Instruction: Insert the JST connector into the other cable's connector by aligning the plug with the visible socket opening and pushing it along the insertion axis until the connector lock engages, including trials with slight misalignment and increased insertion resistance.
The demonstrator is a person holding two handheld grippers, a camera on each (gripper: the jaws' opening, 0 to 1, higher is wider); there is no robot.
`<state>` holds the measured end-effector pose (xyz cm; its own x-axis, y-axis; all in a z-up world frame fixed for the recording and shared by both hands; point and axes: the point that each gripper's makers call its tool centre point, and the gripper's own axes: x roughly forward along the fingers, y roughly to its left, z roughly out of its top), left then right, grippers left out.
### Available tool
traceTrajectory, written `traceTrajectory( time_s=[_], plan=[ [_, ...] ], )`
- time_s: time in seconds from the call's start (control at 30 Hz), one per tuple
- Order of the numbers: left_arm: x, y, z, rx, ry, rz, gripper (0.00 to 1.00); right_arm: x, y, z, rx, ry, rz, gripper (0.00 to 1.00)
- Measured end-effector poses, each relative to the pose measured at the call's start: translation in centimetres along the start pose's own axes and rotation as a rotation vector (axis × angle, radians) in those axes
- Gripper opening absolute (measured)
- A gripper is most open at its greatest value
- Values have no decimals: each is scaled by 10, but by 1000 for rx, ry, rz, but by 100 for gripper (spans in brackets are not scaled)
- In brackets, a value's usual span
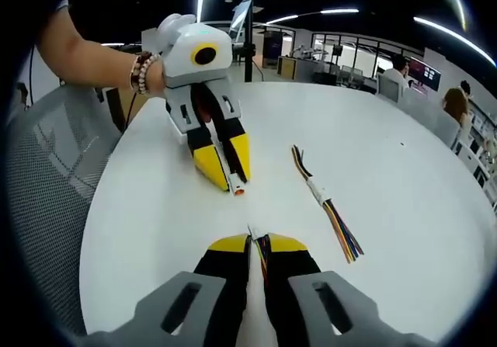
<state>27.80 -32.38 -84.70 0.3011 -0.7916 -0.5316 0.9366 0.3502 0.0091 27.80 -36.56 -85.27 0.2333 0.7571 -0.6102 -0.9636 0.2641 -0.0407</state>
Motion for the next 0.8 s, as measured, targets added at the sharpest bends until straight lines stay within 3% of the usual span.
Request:
traceTrajectory(
  time_s=[0.5, 0.8],
  plan=[
    [-1, -7, 1, 63, 19, -12, 1, -1, 2, 0, 1, 2, -12, 4],
    [2, -12, 10, 123, 27, -32, 1, -3, 6, 2, 8, 6, 0, 4]
  ],
)
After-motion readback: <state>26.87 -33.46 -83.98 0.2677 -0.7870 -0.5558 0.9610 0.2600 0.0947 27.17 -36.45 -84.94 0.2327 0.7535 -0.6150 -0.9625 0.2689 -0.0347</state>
